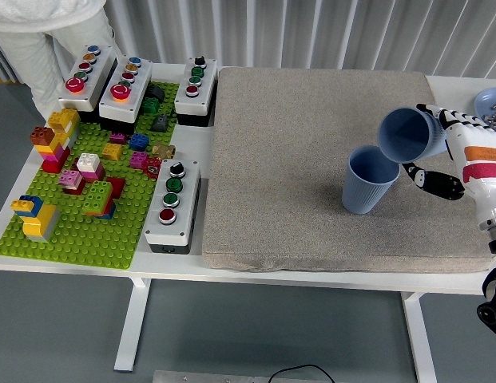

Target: Pick cup pour cup place

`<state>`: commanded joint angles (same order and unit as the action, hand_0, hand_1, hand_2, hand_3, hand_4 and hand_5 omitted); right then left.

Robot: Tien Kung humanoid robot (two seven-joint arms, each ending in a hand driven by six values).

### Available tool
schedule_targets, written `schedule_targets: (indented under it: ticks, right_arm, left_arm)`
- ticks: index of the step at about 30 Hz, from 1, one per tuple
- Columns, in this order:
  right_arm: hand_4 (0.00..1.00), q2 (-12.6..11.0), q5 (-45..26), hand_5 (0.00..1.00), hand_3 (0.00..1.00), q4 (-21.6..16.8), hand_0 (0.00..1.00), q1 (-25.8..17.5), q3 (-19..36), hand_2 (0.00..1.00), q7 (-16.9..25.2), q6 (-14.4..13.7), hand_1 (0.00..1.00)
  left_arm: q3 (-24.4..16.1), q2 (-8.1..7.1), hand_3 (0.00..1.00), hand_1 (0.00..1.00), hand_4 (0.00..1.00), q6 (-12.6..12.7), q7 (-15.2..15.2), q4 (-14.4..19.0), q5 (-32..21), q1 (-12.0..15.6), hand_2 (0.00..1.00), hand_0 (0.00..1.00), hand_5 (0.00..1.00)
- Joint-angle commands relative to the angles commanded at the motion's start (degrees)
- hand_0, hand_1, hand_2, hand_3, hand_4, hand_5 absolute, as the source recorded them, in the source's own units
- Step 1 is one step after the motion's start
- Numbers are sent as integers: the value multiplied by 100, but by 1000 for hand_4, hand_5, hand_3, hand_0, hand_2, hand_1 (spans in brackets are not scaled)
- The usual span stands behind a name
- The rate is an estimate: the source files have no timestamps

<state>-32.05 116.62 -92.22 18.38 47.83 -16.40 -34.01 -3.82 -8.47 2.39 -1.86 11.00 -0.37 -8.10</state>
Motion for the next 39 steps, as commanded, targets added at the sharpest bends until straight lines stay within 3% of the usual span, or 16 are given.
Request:
schedule_targets:
  ticks: [13,39]
  right_arm:
    - [685,-132,315,136,622,24,839,237,-372,522,-251,-8,627]
    - [679,-282,809,84,622,144,860,543,-733,539,-627,-297,650]
  left_arm:
    - [-20,-21,625,716,490,1,-7,3,27,17,723,697,922]
    - [-10,-27,625,716,490,-1,0,4,8,-8,722,698,921]
